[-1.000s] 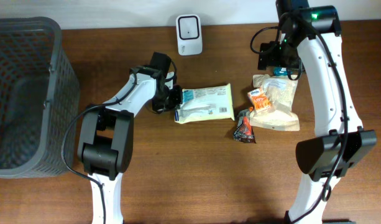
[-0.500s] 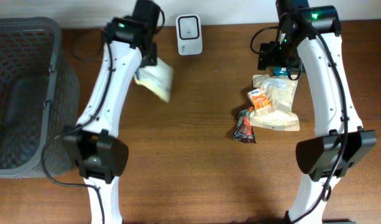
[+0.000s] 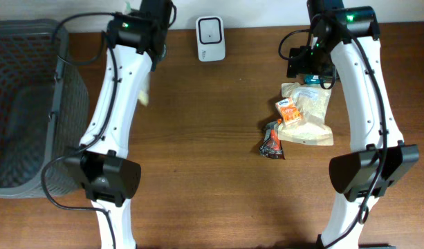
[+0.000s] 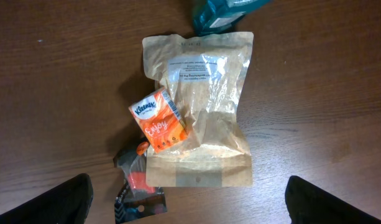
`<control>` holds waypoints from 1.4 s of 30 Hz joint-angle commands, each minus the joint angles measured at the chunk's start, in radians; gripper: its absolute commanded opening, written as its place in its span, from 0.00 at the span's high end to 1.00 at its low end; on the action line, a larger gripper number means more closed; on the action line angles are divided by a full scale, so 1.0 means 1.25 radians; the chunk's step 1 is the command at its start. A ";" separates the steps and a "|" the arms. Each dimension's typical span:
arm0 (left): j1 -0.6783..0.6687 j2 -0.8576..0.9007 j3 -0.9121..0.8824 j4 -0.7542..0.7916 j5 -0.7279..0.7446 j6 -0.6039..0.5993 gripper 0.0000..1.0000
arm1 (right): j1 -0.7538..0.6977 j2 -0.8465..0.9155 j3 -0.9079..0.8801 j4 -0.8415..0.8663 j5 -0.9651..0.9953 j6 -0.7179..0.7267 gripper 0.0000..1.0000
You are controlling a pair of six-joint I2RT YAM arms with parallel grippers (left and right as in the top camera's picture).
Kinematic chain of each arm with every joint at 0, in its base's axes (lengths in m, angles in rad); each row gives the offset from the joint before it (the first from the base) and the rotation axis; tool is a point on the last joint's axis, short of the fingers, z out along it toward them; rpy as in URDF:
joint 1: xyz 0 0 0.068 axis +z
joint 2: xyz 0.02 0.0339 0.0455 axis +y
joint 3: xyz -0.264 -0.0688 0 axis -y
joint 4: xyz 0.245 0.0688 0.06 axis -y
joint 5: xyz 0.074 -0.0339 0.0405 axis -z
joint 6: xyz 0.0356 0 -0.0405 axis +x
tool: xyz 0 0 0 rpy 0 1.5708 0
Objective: Scan the item barcode
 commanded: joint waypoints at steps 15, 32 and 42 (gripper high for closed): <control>0.032 -0.019 -0.195 0.046 -0.217 -0.086 1.00 | -0.001 -0.011 0.013 0.000 0.016 -0.005 0.01; -0.016 -0.015 -0.211 0.099 0.538 -0.086 1.00 | -0.001 -0.011 0.013 0.000 0.016 -0.005 0.01; -0.145 -0.015 -0.217 0.190 0.622 -0.086 1.00 | -0.001 -0.011 0.013 0.000 0.016 -0.005 0.02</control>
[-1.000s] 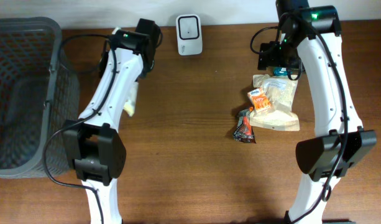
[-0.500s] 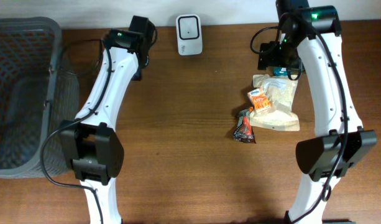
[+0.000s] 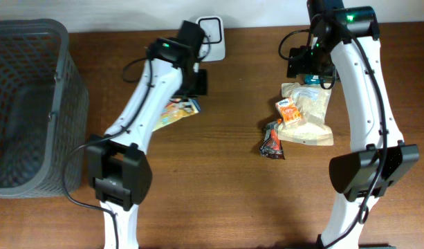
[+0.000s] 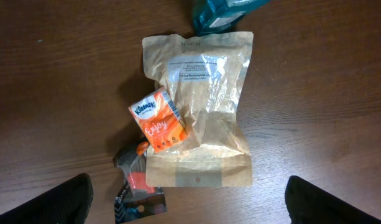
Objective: Scan the item barcode
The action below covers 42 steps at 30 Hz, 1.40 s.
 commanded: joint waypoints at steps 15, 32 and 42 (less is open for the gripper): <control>-0.088 -0.013 -0.084 0.203 0.057 -0.074 0.69 | -0.001 -0.011 0.013 0.000 0.016 -0.006 0.01; 0.118 -0.092 -0.030 0.033 -0.205 -0.038 0.21 | -0.001 -0.011 0.013 0.000 0.016 -0.006 0.01; 0.189 -0.064 -0.060 0.033 -0.206 -0.038 0.01 | -0.001 -0.011 0.013 0.156 -0.044 0.016 0.01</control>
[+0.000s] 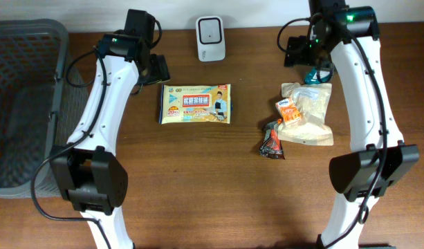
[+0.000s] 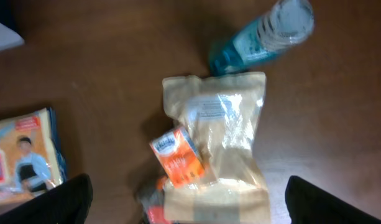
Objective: Scan the item barcode
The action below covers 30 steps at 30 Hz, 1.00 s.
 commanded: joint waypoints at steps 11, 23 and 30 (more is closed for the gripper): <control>0.039 0.016 -0.009 -0.003 -0.017 -0.033 0.01 | 0.065 0.049 -0.024 0.104 -0.399 -0.237 0.01; 0.039 0.016 -0.009 -0.002 -0.017 -0.033 0.01 | 0.267 0.253 -0.089 0.329 -0.402 -0.331 0.37; 0.038 0.016 -0.009 -0.002 -0.017 -0.033 0.01 | 0.304 0.304 -0.099 0.458 -0.407 -0.282 0.39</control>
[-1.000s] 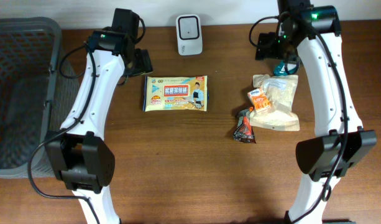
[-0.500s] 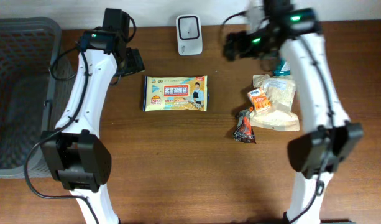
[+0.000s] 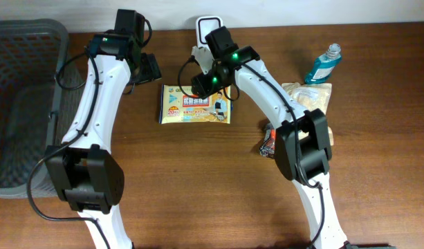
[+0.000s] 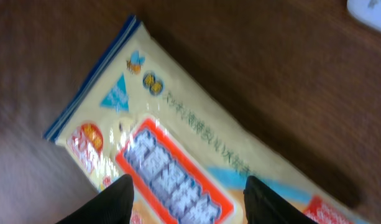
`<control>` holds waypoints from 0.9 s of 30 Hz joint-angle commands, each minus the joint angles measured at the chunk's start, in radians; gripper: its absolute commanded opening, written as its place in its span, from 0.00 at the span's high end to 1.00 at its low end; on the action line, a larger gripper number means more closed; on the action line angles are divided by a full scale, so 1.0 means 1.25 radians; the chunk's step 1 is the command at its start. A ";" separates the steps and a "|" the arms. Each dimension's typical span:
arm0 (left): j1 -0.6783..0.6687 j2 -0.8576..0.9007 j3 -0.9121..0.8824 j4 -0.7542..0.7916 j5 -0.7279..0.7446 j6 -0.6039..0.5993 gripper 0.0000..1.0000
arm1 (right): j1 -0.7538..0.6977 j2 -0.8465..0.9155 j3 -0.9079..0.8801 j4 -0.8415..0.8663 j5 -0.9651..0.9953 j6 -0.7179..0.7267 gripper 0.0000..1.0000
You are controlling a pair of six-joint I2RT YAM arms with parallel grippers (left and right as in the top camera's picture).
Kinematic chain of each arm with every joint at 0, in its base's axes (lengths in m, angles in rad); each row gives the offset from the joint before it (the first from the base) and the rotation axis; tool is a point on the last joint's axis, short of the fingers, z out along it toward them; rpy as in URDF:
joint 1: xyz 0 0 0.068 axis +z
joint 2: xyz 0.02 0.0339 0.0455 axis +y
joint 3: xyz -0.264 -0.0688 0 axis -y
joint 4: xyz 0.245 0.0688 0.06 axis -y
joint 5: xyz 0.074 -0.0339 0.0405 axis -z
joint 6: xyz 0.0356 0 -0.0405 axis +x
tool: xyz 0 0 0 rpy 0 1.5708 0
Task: Scan the item barcode
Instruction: 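Reach the right gripper to the wet-wipes pack and grasp its top edge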
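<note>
A yellow wipes packet (image 3: pixel 196 104) with orange and blue print lies flat on the table, in front of the white scanner (image 3: pixel 206 26). My right gripper (image 3: pixel 206 84) hovers low over the packet's far edge. In the right wrist view the packet (image 4: pixel 178 143) fills the frame under my right gripper (image 4: pixel 191 202). Its black fingertips (image 4: pixel 119 200) stand apart with nothing pinched between them. A corner of the scanner (image 4: pixel 371 9) shows at the top right. My left gripper (image 3: pixel 151 69) is just left of the packet, apart from it, and looks open.
A dark mesh basket (image 3: pixel 28 41) stands at the left edge. At the right are a blue bottle (image 3: pixel 323 63), a brown pouch (image 3: pixel 314 104) and a red-black wrapper (image 3: pixel 270 143). The right arm (image 3: pixel 267 76) reaches across in front of them.
My right gripper was over the bottle and pouch at the right. Now it is at the left over the wipes packet, fingers nearer together. The left gripper has barely shifted.
The left arm was at the back left near the basket, the right gripper open over the pouch. Then the left gripper held the wipes packet near the scanner. Then the packet lay flat, the left gripper beside it. Now the right gripper is over it.
</note>
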 commanded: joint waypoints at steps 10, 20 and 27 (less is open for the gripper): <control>0.000 0.013 -0.008 -0.002 -0.003 -0.010 0.01 | 0.010 0.039 -0.075 -0.054 0.095 -0.028 0.28; -0.012 0.013 -0.008 -0.002 -0.003 -0.010 0.01 | -0.033 -0.030 -0.034 -0.291 0.117 -0.003 0.27; -0.012 0.013 -0.008 -0.002 -0.003 -0.010 0.01 | -0.026 -0.107 -0.034 -0.239 0.117 -0.009 0.14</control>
